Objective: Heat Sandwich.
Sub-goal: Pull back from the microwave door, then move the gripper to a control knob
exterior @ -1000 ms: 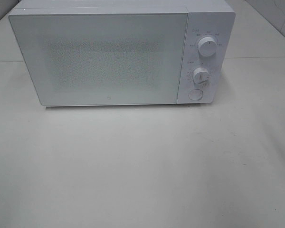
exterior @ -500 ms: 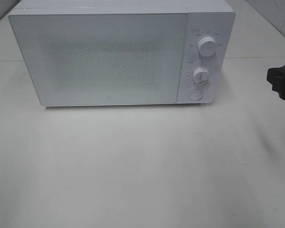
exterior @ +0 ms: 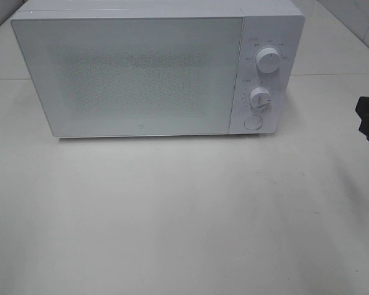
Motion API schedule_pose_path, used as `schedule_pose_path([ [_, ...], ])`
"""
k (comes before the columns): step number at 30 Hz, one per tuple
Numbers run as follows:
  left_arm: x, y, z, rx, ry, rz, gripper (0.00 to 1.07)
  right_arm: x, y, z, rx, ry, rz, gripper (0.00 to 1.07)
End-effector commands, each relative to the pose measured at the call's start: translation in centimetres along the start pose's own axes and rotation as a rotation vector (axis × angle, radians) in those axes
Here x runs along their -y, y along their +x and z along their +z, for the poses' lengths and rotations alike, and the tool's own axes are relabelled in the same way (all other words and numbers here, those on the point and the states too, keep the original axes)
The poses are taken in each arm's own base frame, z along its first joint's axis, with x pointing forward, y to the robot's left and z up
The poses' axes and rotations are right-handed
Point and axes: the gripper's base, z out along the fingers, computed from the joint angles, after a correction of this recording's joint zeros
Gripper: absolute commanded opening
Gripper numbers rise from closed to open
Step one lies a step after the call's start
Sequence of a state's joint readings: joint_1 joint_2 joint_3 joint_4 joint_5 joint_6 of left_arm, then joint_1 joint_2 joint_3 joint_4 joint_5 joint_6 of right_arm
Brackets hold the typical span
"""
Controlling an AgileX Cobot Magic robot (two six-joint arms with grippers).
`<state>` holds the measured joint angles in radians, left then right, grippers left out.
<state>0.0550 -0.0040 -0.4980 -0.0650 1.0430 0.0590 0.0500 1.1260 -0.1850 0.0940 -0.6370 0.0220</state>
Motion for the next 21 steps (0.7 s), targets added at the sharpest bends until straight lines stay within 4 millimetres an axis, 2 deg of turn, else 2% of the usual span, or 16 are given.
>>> schedule_pose_path([
  [1,0.1,0.2,-0.3,0.035,0.002,-0.002,1.01,-0.3,-0.2,-0.4,0.077,-0.011,-0.007,0.76],
  [11,0.1,0.2,-0.3,0.035,0.002,-0.002,1.01,-1.9,-0.1,-0.4,0.103,-0.044,-0.066,0.76],
  [21,0.1,0.2,-0.3,0.035,0.002,-0.001,1.01,-3.9,1.2,0.7,0.111,-0.054,-0.083,0.76],
])
